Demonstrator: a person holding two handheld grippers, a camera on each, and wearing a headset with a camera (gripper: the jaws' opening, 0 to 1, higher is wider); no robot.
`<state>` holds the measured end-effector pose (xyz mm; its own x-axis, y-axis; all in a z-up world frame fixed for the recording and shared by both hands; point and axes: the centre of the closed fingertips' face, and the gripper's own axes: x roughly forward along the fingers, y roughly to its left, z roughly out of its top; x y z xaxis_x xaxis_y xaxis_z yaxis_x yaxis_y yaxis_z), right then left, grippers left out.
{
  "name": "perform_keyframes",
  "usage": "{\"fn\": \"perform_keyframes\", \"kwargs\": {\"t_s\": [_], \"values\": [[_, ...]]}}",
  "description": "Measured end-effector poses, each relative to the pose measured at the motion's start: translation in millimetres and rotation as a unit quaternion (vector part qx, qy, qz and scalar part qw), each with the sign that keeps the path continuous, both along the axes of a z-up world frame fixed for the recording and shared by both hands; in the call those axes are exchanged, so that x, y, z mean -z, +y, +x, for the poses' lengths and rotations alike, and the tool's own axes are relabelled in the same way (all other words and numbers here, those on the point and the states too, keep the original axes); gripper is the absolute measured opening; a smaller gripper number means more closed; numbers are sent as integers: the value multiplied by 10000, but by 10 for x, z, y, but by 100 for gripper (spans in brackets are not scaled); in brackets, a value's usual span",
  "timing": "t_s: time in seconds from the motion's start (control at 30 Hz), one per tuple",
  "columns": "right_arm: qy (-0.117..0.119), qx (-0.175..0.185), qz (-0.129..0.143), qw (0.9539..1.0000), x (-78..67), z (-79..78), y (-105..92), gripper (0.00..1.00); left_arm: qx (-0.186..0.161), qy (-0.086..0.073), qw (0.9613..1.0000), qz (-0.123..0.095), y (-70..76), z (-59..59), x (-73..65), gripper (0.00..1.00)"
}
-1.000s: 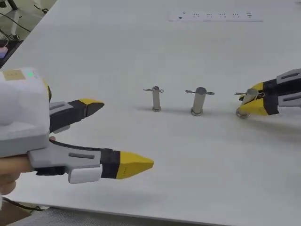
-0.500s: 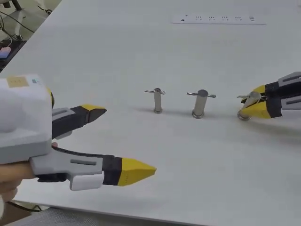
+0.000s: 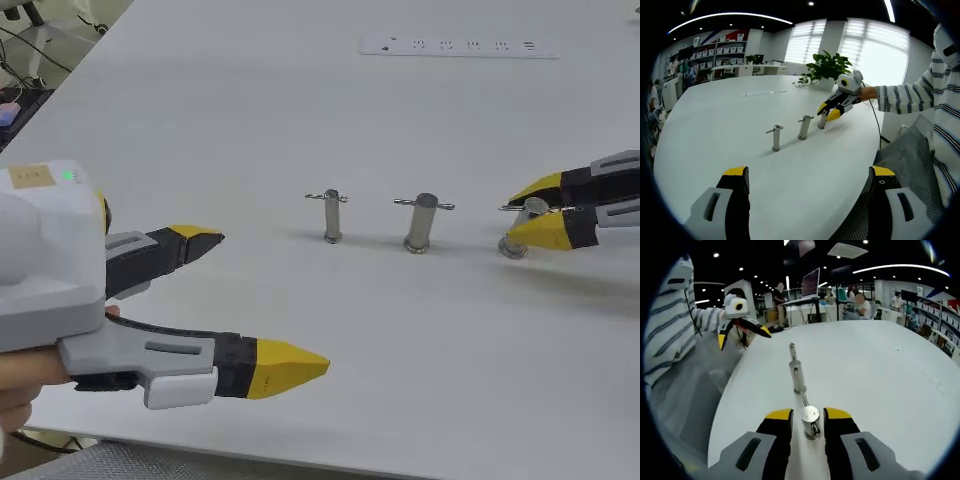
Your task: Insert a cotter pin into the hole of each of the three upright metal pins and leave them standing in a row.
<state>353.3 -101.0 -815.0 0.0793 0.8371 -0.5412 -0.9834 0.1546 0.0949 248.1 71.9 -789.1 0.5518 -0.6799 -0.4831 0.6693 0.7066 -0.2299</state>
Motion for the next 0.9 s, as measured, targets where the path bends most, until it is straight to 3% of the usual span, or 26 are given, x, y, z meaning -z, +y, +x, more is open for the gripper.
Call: {"fn": "perform_keyframes", "kwargs": {"t_s": [0.07,0.17,0.33,0.37,0.43,0.53,0.63,0.77,0.9], "values": [[33,86,110,9999,-71,-18,3,31,23,-39,10000,5,-8,1,-3,99],[30,353,511,9981,-299,-27,38,38,86,-132,9999,33,-28,2,-13,99],[-58,590,688,9959,-535,-108,18,49,127,-267,9996,-12,-49,25,-60,99],[72,743,675,9949,-534,-114,-17,53,129,-285,9995,-26,-52,30,-70,99],[15,798,625,9948,-536,-144,-60,62,65,-439,9988,-213,-63,73,-156,99],[9,1019,639,9927,-549,-210,-146,66,10,-499,9981,-364,-58,98,-235,99],[-3,1279,675,9895,-553,-262,-227,71,0,-583,9976,-372,-52,118,-270,99],[60,1549,671,9856,-549,-361,-342,79,22,-570,9977,-356,-28,124,-253,99],[34,1753,657,9823,-563,-439,-454,80,56,-508,9984,-244,5,109,-199,99]]}}
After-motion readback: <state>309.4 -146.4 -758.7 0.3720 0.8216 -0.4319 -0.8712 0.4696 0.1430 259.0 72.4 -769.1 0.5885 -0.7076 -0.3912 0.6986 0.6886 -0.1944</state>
